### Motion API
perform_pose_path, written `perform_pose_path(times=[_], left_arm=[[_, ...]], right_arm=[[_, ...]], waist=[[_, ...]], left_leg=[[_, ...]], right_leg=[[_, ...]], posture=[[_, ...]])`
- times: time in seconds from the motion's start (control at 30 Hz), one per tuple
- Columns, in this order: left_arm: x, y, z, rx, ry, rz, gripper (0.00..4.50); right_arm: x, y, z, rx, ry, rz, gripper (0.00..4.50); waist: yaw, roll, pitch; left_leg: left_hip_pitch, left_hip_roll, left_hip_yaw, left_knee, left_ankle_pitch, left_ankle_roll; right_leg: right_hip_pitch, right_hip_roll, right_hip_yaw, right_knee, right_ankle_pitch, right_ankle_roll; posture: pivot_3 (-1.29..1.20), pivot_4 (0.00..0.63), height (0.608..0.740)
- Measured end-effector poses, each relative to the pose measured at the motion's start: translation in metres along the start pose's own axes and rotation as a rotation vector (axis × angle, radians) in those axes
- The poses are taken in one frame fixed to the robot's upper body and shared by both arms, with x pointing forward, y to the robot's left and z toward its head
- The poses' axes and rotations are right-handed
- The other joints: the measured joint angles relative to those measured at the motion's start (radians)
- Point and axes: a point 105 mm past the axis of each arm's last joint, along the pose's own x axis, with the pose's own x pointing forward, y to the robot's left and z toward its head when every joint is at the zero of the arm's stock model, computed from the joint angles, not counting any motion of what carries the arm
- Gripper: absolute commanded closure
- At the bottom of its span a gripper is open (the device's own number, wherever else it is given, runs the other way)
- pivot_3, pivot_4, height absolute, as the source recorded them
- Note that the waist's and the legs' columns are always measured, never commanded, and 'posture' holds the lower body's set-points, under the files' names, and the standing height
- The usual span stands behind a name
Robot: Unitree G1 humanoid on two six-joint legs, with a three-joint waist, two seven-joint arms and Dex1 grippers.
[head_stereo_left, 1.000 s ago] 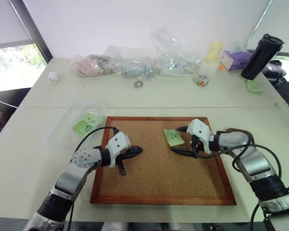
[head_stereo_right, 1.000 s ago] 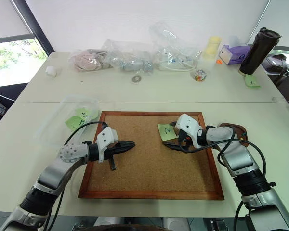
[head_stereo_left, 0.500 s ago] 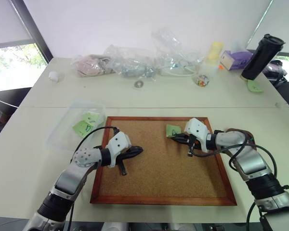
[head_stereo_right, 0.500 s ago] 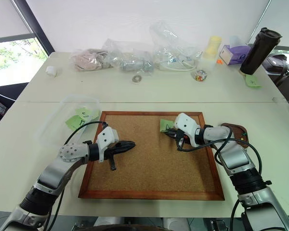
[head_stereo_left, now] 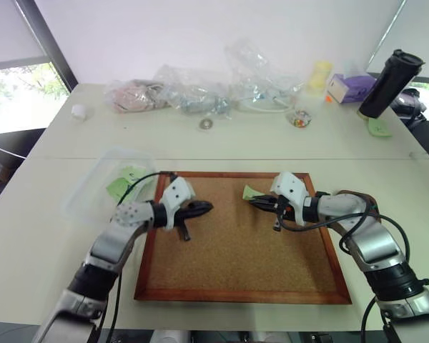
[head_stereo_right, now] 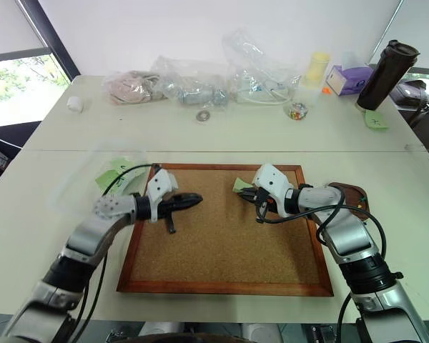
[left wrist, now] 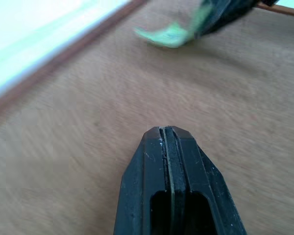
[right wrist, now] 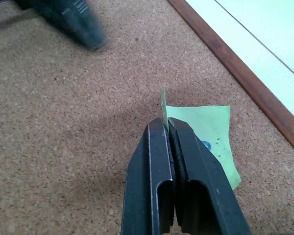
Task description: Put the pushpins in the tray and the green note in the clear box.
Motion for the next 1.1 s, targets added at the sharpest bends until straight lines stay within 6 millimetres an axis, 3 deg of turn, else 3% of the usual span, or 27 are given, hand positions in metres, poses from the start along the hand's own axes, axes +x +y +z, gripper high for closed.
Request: perform_pose_path(times=[0.1,0.23,0.37,0.57,1.1], left_arm=[[0.012,0.002,0.019,0.145,-0.056,-0.077,4.50],[0.025,-0.004,0.023,0.239,-0.092,-0.156,4.50],[0.030,-0.007,0.015,0.286,-0.079,-0.203,3.07],[0.032,-0.002,0.022,0.422,-0.106,-0.218,0.07],[0.056,0.003,0.020,0.575,-0.163,-0.202,0.02]], right_arm=[[0.000,0.001,0.001,0.002,0.002,0.005,4.43],[0.000,0.004,0.006,-0.007,-0.008,0.013,4.43],[0.000,0.004,0.006,-0.004,-0.006,0.011,4.50],[0.000,0.004,0.006,0.003,-0.001,0.011,4.50],[0.000,0.014,0.020,0.019,-0.026,0.056,4.50]], waist=[[0.000,0.000,0.000],[-0.002,-0.001,0.001],[-0.002,-0.001,0.002],[0.000,-0.002,0.002],[-0.001,-0.002,0.003]], left_leg=[[0.000,-0.001,0.000,0.000,0.000,0.000],[0.000,-0.001,0.000,-0.001,0.000,0.000],[0.000,-0.001,0.000,-0.001,0.000,0.000],[0.000,-0.001,0.000,0.000,0.000,0.000],[0.000,-0.001,0.000,0.000,0.000,0.000]], right_leg=[[-0.001,0.000,0.000,0.000,0.000,0.000],[-0.001,0.001,0.000,0.000,0.000,0.000],[-0.002,0.002,-0.001,0.000,0.000,0.000],[-0.002,0.002,-0.001,0.000,0.000,0.000],[-0.002,0.004,-0.002,0.001,0.000,0.000]], posture=[[0.00,0.150,0.740],[0.00,0.150,0.740],[0.00,0.150,0.740],[0.00,0.150,0.740],[0.00,0.150,0.740]])
